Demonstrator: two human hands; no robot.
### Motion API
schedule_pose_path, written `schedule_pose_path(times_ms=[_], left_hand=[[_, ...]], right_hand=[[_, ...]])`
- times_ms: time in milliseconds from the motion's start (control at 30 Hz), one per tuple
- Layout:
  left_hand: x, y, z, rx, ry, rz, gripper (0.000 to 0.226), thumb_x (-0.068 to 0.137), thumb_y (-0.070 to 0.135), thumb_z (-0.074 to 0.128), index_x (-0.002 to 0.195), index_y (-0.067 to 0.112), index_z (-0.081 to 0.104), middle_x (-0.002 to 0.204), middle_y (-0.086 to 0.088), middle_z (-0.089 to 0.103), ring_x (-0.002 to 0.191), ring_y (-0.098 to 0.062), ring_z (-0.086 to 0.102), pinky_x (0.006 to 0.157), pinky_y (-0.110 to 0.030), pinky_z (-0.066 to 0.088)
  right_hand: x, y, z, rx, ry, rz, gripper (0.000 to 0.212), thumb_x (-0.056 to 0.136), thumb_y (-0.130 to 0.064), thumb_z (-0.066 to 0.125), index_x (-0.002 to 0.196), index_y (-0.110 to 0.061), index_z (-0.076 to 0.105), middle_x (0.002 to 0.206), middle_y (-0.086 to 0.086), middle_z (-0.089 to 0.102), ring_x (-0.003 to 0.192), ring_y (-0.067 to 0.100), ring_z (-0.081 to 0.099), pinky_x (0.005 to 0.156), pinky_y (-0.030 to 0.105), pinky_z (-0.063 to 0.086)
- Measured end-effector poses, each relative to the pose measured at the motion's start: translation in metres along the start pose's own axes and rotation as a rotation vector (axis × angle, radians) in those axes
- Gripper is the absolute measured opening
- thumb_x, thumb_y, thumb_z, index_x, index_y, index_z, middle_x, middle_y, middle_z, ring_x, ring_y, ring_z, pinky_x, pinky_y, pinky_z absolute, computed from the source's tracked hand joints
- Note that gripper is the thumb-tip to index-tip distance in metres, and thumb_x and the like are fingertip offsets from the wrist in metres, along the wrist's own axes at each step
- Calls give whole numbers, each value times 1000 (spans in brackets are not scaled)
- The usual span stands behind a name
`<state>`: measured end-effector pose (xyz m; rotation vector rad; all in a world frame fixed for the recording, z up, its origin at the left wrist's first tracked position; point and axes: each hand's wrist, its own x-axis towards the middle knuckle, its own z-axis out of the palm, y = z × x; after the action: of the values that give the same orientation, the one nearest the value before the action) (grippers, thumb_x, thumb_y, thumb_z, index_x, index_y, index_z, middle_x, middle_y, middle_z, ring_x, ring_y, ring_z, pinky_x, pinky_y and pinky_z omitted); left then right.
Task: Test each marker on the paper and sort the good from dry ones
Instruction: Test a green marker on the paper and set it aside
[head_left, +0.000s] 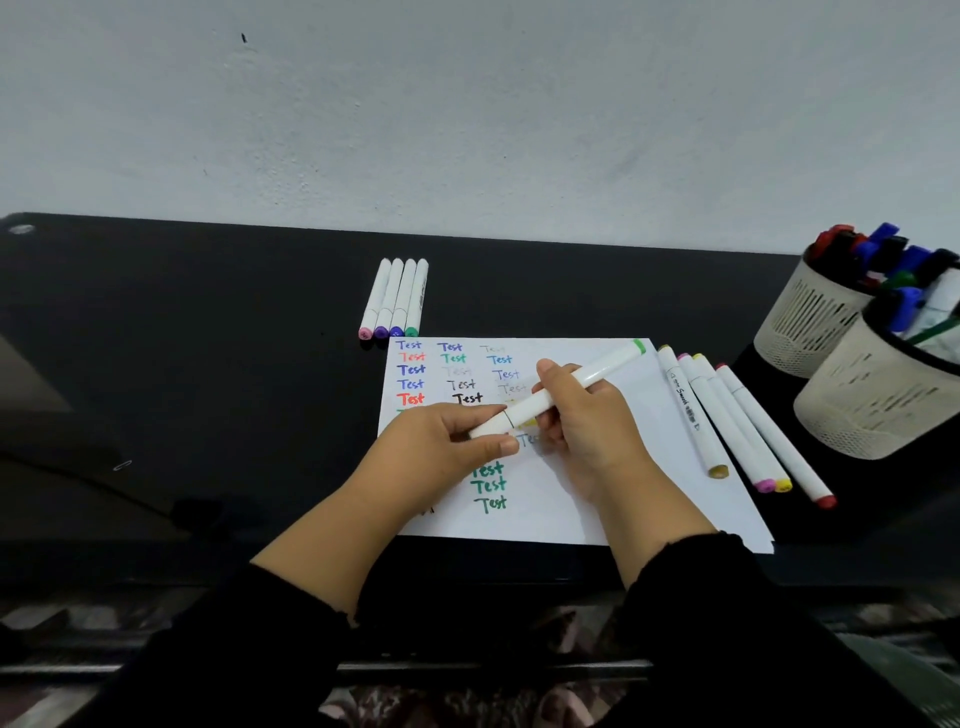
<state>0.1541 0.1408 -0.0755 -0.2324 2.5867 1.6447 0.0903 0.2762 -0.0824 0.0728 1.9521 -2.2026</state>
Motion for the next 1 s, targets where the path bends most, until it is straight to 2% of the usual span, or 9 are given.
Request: schedule_pose_path(times_ms=[167, 267, 333, 400, 533, 667, 767, 867, 1000], left_hand=[[0, 2, 0, -11, 8, -15, 22, 83, 37, 67, 71, 55, 62, 94, 0, 71, 93, -25, 65, 78, -39, 53], [2, 1, -3, -31, -21, -28, 10, 84, 35, 66, 84, 45, 68, 82, 12, 71, 79, -11, 61, 68, -20, 48], [3, 1, -4, -36, -42, -32, 11, 85, 34, 65, 78, 42, 67, 68, 23, 67, 70, -2, 54, 56, -7, 39], [4, -1, -4, -39, -45, -31, 13, 86, 34, 64, 75, 41, 66, 63, 25, 65, 64, 4, 52, 51, -3, 36], [5, -4, -1, -91, -12, -37, 7, 86, 33, 64, 83, 38, 69, 72, 20, 68, 66, 10, 55, 55, -2, 39], [4, -6, -2, -111, -20, -29, 9, 87, 32, 63, 85, 39, 68, 76, 19, 69, 69, 11, 57, 56, 0, 39], [3, -8, -1, -146, -2, -13, 11, 87, 29, 63, 87, 39, 69, 74, 18, 69, 62, 17, 55, 53, 1, 37], [3, -9, 0, -163, 15, -12, 11, 87, 29, 63, 89, 39, 68, 76, 17, 70, 67, 12, 58, 55, 1, 38], [2, -10, -1, -188, -4, -13, 14, 87, 27, 64, 88, 40, 68, 78, 17, 70, 66, 13, 59, 56, 1, 40]], right_hand=[[1, 1, -1, -61, -2, -83, 32, 93, -20, 55, 64, -10, 48, 42, -4, 42, 40, 6, 39, 46, 18, 37], [1, 0, 0, -112, -6, -123, 33, 94, -18, 52, 63, -9, 47, 40, -6, 42, 39, 6, 38, 44, 18, 35], [1, 1, 1, -105, -10, -130, 32, 94, -17, 52, 63, -9, 46, 40, -6, 42, 39, 6, 39, 43, 17, 34], [2, 2, 2, -90, 7, -121, 32, 94, -16, 52, 63, -9, 45, 40, -7, 41, 38, 6, 38, 43, 17, 34], [3, 2, 7, -138, 111, -70, 33, 91, -18, 52, 59, -14, 45, 44, -7, 41, 42, 6, 39, 48, 22, 36], [3, 0, 8, -190, 72, -116, 30, 91, -17, 52, 62, -11, 47, 47, -4, 43, 41, 3, 40, 46, 19, 38], [2, 1, 11, -188, 110, -115, 30, 89, -16, 52, 60, -12, 47, 41, -8, 42, 40, 4, 39, 45, 20, 36], [2, 0, 14, -130, 175, -81, 31, 87, -14, 52, 57, -14, 43, 40, -11, 39, 44, 9, 37, 46, 22, 33], [1, 0, 13, -182, 99, -142, 30, 90, -13, 51, 61, -11, 45, 47, -5, 42, 40, 4, 39, 44, 18, 36]])
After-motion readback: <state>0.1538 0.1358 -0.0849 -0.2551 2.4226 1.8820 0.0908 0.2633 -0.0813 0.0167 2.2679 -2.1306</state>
